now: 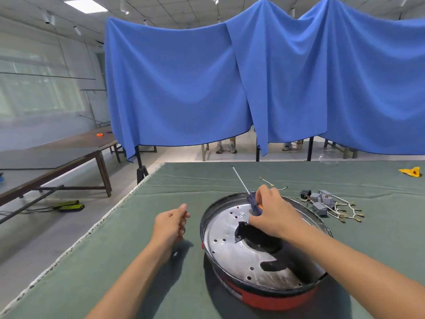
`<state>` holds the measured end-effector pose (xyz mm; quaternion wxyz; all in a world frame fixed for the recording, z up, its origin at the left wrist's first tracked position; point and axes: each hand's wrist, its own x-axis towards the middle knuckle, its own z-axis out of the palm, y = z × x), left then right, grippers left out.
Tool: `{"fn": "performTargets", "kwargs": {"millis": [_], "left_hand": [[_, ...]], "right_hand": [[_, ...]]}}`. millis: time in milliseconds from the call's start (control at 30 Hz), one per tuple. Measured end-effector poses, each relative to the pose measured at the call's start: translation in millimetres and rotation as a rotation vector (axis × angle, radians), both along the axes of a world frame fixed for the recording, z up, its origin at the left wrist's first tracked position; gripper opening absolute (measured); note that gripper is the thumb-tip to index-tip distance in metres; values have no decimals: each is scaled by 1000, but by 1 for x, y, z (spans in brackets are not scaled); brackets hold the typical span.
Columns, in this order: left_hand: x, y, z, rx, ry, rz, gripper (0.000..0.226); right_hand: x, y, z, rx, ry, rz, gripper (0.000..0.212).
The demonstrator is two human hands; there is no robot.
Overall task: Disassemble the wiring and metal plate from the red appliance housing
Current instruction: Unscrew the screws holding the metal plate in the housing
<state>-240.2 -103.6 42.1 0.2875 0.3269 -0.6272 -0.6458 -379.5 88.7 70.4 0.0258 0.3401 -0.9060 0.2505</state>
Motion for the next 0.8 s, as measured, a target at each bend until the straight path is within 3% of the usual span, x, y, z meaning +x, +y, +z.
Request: {"fn": "performTargets", "kwargs": {"millis": [167, 267, 467, 567, 700, 800], "left_hand": [[13, -3, -14, 142, 125, -63, 9], [14, -8, -13, -23, 21, -41, 9], [24, -25, -5, -377, -29, 111, 15], [32, -32, -6, -394, -85, 128, 16], [35, -30, -13, -500, -321, 102, 17], [37, -31, -15, -496, -350, 144, 19]], "right_hand": [[-10, -15, 8, -52, -234, -44, 37], [-10, -20, -6, -140, -230, -106, 36], [-14, -21, -8, -105, -192, -105, 37], [-12, -20, -7, -107, -203, -99, 35], [-10, -18, -5, -108, -197, -89, 34], [-7, -17, -3, -105, -203, -77, 34]]}}
